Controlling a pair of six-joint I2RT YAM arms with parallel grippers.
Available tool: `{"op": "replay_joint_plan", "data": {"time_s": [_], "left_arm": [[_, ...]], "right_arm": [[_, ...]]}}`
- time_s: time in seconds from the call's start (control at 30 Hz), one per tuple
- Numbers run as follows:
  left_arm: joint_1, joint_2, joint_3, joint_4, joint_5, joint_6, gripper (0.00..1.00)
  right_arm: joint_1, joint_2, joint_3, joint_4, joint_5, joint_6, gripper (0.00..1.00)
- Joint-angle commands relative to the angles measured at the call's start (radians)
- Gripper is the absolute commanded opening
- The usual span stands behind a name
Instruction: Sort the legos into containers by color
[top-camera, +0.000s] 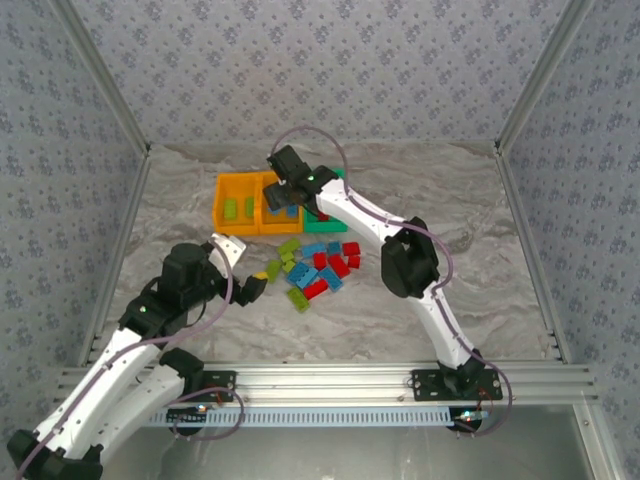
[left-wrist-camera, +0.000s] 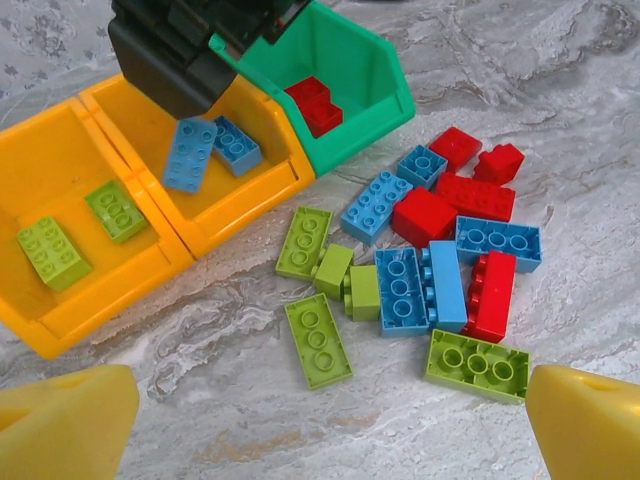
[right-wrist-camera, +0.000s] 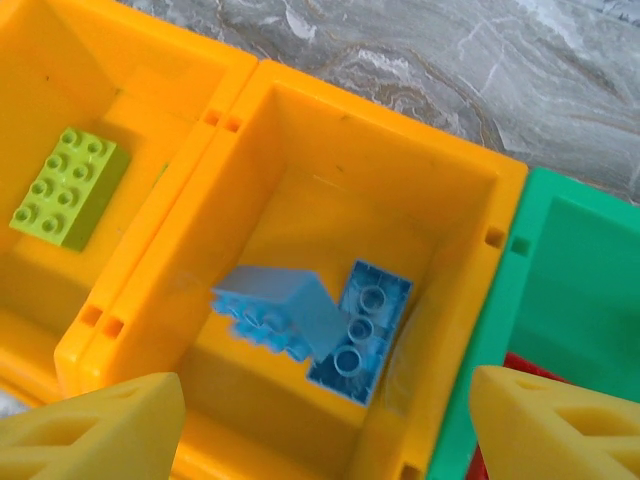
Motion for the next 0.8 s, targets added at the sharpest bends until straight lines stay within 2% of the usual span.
{"op": "replay_joint_plan", "data": {"time_s": [0.0, 0.1, 0.23, 0.33, 0.43, 0.57, 0.77], "left_arm": [[0.011, 0.007, 0.019, 0.009, 0.006, -0.009, 0.99], [0.012, 0.036, 0.047, -0.031, 0.01, -0.047, 0.99], [0.01, 0.158, 0.153, -0.147, 0.001, -0.257, 0.99], [0.008, 0.256, 0.168, -0.146, -0.051, -0.401, 0.95], [0.006, 0.378, 0.162, -0.122, -0.106, -0.435, 0.9], [-0.005, 0.569, 0.191, -0.106, -0.127, -0.415, 0.88], [-0.02, 0.821, 0.232, -0.064, -0.171, -0.401, 0.86]], "right_arm": [[0.001, -0.18, -0.048, -0.088, -0.04, -0.013, 0.77], [0.019, -0.391, -0.239, -0.073, -0.076, -0.025, 0.78], [0.062, -0.722, -0.528, -0.075, -0.127, -0.014, 0.87], [0.115, -0.941, -0.719, -0.114, -0.121, 0.054, 0.95], [0.171, -1.134, -0.892, -0.153, -0.126, 0.161, 1.0], [0.237, -1.282, -1.043, -0.221, -0.159, 0.269, 1.0], [0.275, -1.325, -1.078, -0.327, -0.106, 0.344, 1.0]]}}
